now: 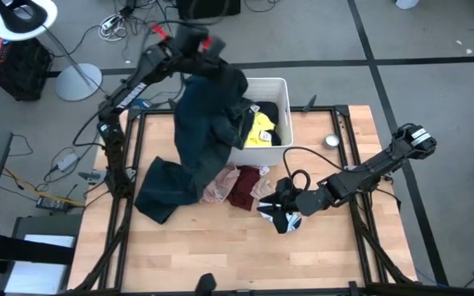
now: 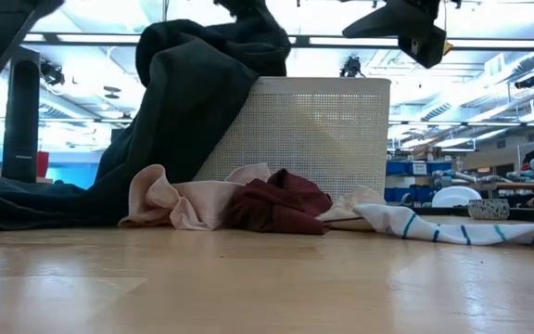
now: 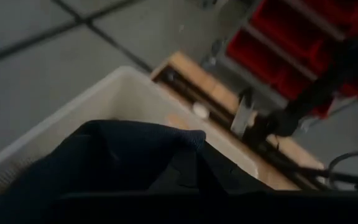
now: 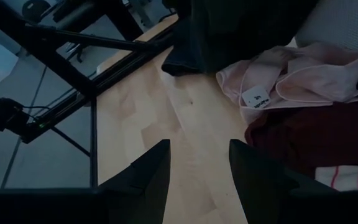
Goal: Sort clothes
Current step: Put the dark blue jeans into the white bin
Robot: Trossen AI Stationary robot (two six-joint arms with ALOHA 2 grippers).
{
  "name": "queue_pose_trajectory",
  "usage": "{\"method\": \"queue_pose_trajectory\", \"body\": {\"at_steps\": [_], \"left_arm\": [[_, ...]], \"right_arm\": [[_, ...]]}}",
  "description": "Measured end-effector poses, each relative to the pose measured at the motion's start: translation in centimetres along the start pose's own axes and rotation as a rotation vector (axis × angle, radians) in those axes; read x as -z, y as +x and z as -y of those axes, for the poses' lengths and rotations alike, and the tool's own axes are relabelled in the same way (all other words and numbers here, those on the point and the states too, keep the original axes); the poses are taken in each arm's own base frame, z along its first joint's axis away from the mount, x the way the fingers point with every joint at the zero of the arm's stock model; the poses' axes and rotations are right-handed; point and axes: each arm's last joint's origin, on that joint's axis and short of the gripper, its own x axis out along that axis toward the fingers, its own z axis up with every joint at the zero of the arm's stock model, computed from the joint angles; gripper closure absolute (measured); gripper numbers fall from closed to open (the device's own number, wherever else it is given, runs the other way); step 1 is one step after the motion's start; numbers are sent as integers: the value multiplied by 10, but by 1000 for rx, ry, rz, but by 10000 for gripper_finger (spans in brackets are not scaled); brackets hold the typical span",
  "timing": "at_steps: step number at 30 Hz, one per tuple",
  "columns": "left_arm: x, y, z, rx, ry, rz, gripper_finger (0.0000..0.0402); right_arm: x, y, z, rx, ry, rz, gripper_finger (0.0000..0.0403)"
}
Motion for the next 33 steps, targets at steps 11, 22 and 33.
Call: {"method": "queue_pose_trajectory", "body": {"at_steps": [11,22,33], "left_arm": [[29,113,-13,24,-29,-124,401],[67,206,-46,65,-170,-194,401],[71,215,-49,92,-177,-210,396]], "right_arm": [[0,0,0,0,33,2,239],[11,-7,-10,-38,110,-33,239],[16,-10,-13,-41,131,-55,239]]}}
